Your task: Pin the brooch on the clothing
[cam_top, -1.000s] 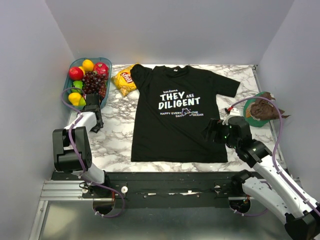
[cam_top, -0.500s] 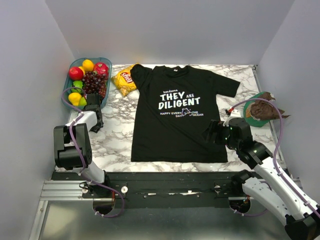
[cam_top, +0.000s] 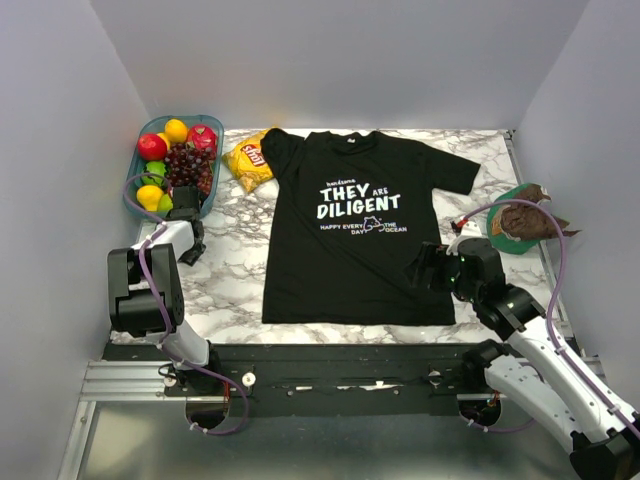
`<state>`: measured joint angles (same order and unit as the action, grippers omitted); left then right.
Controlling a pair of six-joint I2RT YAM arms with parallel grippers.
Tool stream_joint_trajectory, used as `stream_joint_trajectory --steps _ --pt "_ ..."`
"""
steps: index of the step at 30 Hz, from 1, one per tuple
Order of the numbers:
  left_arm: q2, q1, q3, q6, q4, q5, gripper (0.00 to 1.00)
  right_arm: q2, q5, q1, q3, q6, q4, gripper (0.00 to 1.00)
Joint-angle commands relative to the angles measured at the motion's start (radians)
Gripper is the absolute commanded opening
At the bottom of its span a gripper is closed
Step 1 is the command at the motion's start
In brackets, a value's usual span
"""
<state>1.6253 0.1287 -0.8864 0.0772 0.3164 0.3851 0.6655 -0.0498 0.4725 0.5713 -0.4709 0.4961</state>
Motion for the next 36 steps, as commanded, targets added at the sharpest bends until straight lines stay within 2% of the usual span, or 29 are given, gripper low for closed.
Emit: stream_joint_trajectory --steps 1,15,21,26,36 --pt "0.024 0.006 -0.026 0.009 0.007 0.006 0.42 -0.014 0.007 0.008 -0.014 -0.008 0.016 0.96" --pt "-0.045 0.003 -0.006 0.006 -0.002 0.041 0.23 -0.001 0.005 0.008 -0.024 -0.006 0.012 0.96" --pt "-0.047 -0.017 -0.008 0.001 0.010 0.133 0.16 0.002 0.008 0.008 -0.027 -0.006 0.009 0.96" --pt "-0.061 -0.047 0.001 -0.007 0.016 0.204 0.15 0.000 0.011 0.008 -0.028 -0.005 0.007 0.96" --pt "-0.107 -0.070 0.021 -0.016 0.007 0.233 0.10 0.002 0.019 0.008 -0.034 -0.002 -0.001 0.96"
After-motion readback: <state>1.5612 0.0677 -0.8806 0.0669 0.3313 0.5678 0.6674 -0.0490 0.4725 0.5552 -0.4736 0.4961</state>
